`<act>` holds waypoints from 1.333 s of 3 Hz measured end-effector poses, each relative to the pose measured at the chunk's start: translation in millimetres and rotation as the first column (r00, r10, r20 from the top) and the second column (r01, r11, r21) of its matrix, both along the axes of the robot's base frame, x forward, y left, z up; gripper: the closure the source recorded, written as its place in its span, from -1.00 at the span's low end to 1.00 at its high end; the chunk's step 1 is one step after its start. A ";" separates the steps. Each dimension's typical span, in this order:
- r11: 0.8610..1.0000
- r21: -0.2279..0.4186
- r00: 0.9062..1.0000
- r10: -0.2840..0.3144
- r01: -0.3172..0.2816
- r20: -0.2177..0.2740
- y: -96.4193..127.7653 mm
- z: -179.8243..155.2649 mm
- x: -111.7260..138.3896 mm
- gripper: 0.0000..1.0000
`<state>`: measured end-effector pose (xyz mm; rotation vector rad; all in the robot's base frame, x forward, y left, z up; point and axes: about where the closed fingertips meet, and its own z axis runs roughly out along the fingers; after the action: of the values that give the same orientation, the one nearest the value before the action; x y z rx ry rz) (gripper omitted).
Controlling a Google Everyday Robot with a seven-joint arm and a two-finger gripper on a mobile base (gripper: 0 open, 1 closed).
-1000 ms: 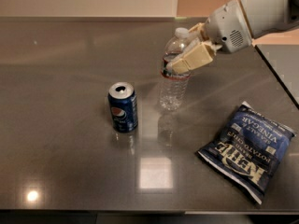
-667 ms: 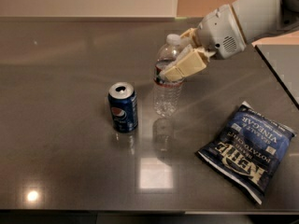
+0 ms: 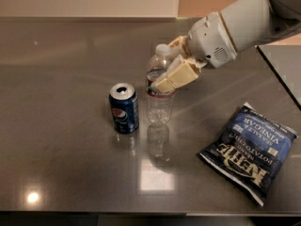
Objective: Move water bottle near pepsi can
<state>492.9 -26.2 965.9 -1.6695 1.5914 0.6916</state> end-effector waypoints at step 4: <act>0.999 -0.019 0.999 0.034 -0.034 0.006 14.0 -19.8 -11.2 -0.28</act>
Offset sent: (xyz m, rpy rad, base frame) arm -0.0101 0.0103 -0.0192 -0.0092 -0.0059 0.0229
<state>481.7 -12.2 946.2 -1.7147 1.5733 0.6895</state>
